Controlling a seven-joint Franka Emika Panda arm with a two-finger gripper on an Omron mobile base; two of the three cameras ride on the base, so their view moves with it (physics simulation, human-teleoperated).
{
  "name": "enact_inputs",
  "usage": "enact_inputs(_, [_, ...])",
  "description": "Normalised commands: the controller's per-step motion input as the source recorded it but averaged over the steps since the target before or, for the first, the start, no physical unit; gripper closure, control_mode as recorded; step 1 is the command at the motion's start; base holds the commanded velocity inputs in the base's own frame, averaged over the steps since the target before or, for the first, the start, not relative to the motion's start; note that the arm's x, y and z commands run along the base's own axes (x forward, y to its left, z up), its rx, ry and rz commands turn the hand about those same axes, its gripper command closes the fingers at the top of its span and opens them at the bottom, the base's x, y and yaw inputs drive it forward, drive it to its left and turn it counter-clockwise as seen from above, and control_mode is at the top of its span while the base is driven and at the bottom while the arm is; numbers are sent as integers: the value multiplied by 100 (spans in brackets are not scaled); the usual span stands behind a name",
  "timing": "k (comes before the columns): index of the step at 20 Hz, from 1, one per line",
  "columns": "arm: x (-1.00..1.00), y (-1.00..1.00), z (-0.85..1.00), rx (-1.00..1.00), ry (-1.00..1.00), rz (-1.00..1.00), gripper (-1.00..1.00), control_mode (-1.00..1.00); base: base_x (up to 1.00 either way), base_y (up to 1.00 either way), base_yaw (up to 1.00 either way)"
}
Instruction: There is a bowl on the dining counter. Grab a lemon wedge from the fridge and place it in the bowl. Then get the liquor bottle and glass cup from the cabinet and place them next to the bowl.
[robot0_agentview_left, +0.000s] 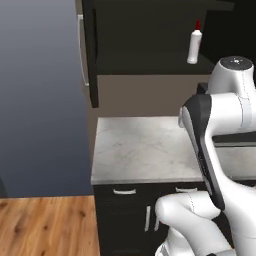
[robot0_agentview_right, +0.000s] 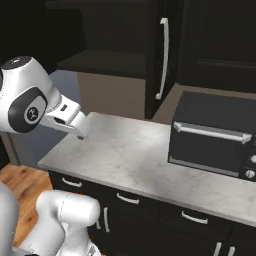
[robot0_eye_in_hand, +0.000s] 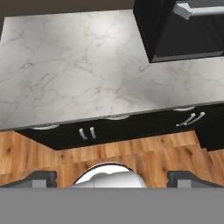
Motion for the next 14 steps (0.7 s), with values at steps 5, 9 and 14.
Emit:
enact_inputs(5, [0, 0, 0, 0, 0, 0, -100, 100, 87, -1, 0])
enact_inputs(9, [0, 0, 0, 0, 0, 0, -100, 100, 90, -6, 0])
enact_inputs(14, [1, 0, 13, 0, -3, 0, -100, -100, 36, 0, 0])
